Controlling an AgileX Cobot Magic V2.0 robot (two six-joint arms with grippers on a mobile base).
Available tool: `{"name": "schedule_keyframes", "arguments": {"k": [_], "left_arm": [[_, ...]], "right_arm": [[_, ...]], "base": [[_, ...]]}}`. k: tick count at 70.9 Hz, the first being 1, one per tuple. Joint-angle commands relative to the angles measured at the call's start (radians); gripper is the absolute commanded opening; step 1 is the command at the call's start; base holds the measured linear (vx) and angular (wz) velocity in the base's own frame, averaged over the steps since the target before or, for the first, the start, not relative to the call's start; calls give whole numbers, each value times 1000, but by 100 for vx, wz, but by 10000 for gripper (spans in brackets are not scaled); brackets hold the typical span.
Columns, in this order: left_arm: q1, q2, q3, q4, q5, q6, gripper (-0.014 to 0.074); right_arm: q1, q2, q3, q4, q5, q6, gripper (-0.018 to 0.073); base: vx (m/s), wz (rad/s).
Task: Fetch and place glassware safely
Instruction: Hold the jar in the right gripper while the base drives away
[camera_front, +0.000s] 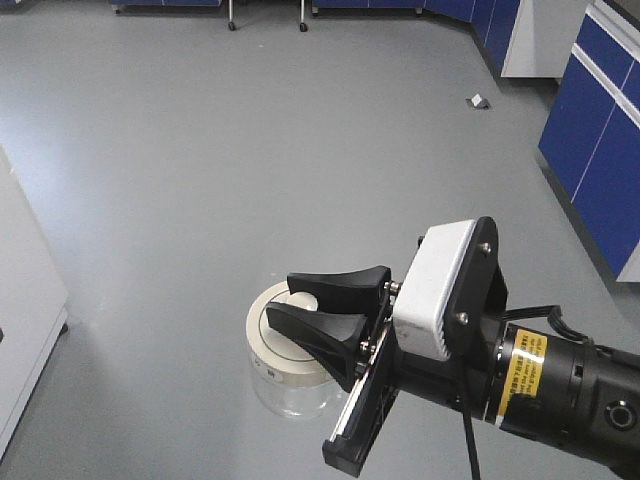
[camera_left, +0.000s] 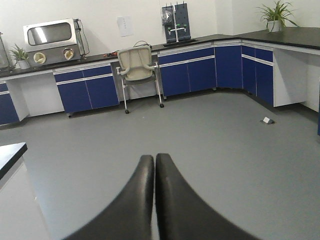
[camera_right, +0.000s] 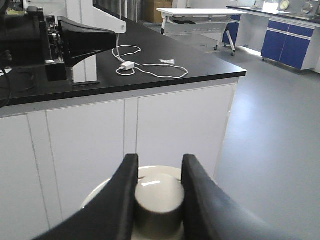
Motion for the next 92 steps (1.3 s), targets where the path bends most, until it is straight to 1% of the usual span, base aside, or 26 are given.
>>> {"name": "schedule_keyframes", "arguments": {"k": [1,92], "left_arm": [[0,-4,-27,-6,-79,-7,-7],[0,-4,-27,-6,-79,-7,-7]], "right_arm": [[0,-25,-31,32,-82,0,-3],[0,-25,-31,32,-82,0,-3]], "base": [[45,-3],[48,-3]]}}
